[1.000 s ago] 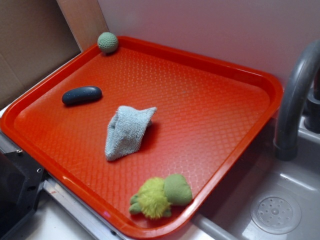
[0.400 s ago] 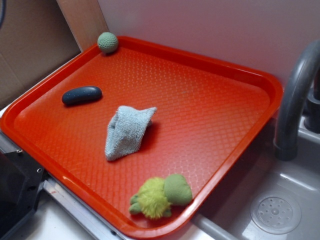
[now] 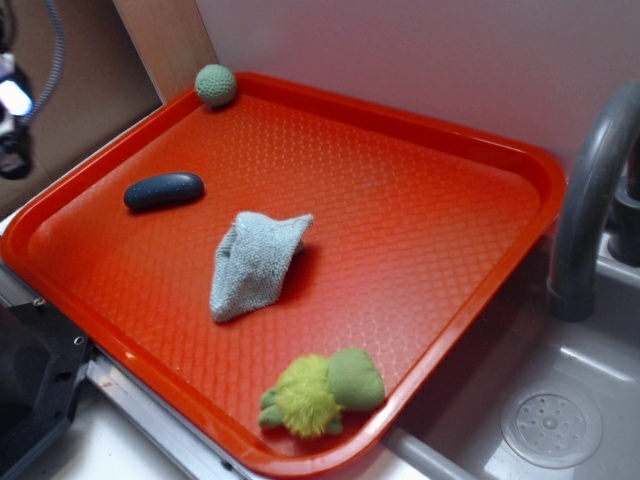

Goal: Grab the plastic pickle.

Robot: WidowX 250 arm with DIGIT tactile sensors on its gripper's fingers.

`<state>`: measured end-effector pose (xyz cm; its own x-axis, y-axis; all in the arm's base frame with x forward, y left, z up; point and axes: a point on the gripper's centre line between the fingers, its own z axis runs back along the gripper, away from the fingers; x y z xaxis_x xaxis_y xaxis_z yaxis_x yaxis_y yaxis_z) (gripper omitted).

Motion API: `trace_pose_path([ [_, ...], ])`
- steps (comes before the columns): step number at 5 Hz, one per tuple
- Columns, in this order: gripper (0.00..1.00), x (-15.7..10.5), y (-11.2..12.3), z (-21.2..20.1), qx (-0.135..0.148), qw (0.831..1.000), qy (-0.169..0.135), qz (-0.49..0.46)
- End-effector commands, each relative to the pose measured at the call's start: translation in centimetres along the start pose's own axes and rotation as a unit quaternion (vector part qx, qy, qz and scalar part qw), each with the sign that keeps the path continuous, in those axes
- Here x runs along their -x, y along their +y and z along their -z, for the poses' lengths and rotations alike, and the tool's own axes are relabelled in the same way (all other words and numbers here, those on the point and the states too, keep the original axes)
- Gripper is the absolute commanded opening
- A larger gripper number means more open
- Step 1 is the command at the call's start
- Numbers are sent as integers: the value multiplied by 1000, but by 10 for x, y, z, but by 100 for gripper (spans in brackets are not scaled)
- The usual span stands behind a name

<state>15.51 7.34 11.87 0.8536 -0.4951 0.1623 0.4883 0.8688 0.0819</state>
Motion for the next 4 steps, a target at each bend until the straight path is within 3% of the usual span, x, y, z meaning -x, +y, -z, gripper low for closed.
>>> trace_pose_path([
  [1,100,5,5,57,15,1000,-4,-23],
  [2,100,39,3,53,-17,1000,15,-14],
  [4,100,39,3,53,-17,1000,15,-14],
])
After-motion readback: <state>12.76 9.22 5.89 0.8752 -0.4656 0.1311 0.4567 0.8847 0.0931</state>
